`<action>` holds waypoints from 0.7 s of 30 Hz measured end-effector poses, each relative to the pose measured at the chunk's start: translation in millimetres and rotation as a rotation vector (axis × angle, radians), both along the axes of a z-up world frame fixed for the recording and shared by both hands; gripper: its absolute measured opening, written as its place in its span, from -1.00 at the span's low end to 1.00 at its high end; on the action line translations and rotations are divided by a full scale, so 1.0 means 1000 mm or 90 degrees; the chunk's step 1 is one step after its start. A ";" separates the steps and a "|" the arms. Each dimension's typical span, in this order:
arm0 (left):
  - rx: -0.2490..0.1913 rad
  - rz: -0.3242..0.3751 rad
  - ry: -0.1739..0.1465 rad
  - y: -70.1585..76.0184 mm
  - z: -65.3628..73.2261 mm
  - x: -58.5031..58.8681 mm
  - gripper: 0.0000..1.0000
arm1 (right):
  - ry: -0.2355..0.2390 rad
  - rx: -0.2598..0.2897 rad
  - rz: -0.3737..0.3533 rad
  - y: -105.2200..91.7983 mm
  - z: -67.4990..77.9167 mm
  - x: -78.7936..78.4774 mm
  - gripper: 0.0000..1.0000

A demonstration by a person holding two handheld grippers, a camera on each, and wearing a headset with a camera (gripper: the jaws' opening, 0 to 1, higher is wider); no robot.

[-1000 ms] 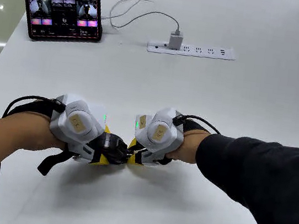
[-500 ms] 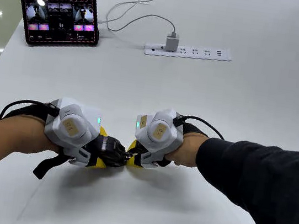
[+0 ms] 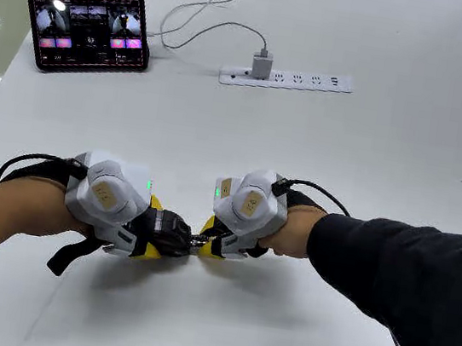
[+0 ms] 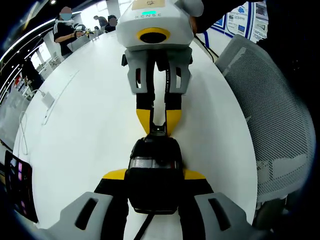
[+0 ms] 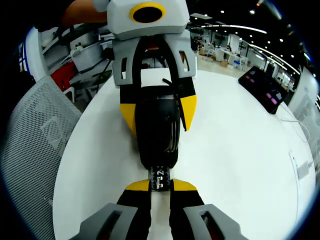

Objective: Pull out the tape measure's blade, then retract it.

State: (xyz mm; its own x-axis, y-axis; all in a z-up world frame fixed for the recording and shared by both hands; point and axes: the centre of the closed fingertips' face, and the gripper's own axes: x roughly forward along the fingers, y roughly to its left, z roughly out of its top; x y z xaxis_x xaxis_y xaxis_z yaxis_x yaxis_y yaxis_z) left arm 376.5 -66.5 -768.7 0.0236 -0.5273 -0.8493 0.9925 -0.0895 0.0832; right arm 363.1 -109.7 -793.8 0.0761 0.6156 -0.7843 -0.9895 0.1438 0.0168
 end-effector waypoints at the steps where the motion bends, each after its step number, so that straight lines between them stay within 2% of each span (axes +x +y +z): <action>1: 0.000 0.001 0.000 0.000 0.000 0.000 -0.34 | -0.002 0.001 0.001 0.000 0.000 0.000 -0.82; 5: 0.001 0.002 0.000 0.000 0.000 0.000 -0.34 | -0.008 -0.004 0.003 -0.004 0.000 0.000 -0.82; 21: 0.004 0.010 0.000 0.003 0.000 0.002 -0.34 | -0.001 -0.012 -0.010 -0.013 0.000 -0.001 -0.81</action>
